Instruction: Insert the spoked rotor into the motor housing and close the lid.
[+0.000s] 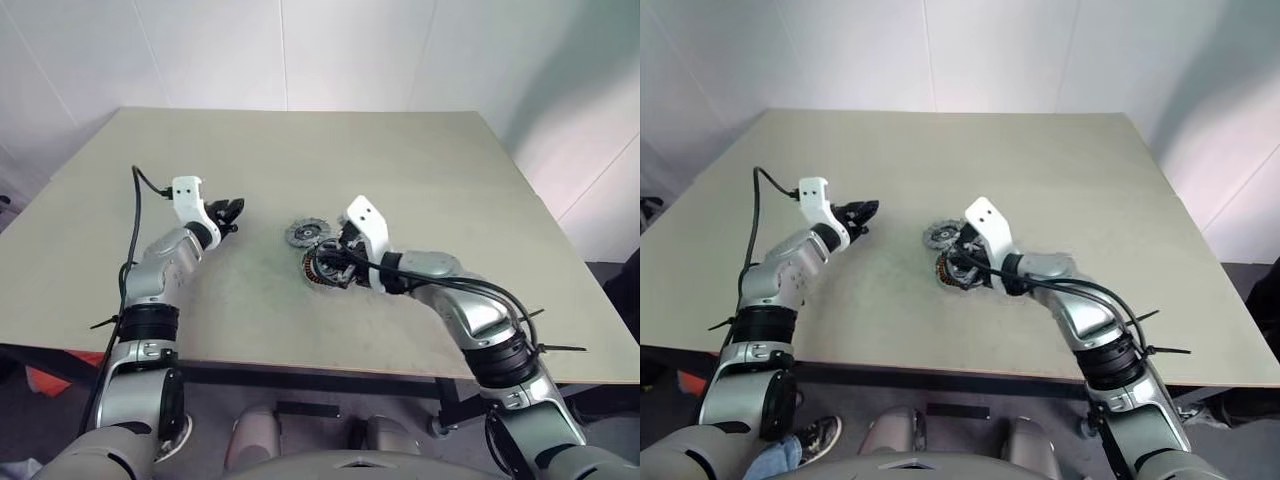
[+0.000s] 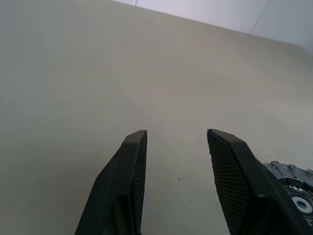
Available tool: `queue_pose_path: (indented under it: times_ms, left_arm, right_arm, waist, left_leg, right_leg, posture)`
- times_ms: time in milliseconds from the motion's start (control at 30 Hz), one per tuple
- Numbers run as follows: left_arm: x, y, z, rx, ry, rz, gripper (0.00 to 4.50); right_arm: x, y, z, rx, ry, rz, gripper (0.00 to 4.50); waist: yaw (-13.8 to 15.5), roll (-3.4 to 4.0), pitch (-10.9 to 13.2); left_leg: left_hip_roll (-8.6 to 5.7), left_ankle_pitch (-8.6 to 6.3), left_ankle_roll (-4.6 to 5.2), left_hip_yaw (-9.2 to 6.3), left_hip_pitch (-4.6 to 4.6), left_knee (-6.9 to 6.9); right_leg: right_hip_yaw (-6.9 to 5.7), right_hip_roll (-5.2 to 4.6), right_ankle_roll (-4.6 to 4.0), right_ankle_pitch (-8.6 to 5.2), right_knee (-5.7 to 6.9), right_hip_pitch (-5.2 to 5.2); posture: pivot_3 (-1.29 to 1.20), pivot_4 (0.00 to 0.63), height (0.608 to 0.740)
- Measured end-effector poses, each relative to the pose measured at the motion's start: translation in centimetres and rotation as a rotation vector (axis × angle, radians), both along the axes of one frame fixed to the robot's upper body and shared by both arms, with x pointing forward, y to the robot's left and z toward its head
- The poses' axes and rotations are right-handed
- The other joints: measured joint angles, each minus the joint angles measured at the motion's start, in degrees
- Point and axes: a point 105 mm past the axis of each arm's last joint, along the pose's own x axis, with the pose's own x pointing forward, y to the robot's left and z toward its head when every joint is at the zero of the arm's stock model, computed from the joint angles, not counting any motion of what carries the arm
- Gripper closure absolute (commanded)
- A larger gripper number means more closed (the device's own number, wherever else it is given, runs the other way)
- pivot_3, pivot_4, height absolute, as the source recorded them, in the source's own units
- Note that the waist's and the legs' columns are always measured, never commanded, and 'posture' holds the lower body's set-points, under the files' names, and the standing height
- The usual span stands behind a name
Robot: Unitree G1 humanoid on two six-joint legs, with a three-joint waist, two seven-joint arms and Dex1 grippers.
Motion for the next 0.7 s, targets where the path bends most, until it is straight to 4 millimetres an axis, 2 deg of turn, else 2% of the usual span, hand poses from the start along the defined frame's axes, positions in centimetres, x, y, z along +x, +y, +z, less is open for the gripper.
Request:
queue_pose_path:
  times_ms: [133, 400, 700]
  left_arm:
    - [-0.1, 0.6, -0.2, 0.008, 0.008, 0.022, 2.45]
    - [-0.5, 1.3, -1.0, 0.016, 0.027, 0.047, 2.45]
    - [-0.6, 0.2, -1.6, 0.007, 0.041, 0.027, 2.45]
  right_arm:
    - [0.0, 1.1, 0.0, -0.001, 0.004, 0.021, 4.50]
    - [0.4, 1.5, -0.8, -0.007, 0.036, 0.011, 4.50]
    - [1.5, 2.0, 0.6, -0.006, -0.019, 0.021, 4.50]
  waist:
    - [0.08, -0.01, 0.00]
    - [0.02, -0.03, -0.01]
    - [0.00, -0.03, 0.00]
  left_leg:
    - [0.00, 0.00, -0.01, -0.02, 0.01, 0.00]
    - [0.01, 0.01, -0.04, -0.03, 0.04, 0.00]
    - [0.01, 0.02, -0.04, -0.03, 0.03, -0.01]
  right_leg:
    - [0.00, 0.00, 0.01, 0.00, 0.00, 0.04]
    - [0.00, 0.00, 0.01, 0.01, 0.01, 0.04]
    - [0.00, 0.00, -0.07, 0.06, 0.01, 0.04]
  posture:
    - [0.00, 0.000, 0.740]
    - [0.00, 0.000, 0.740]
    - [0.00, 0.000, 0.740]
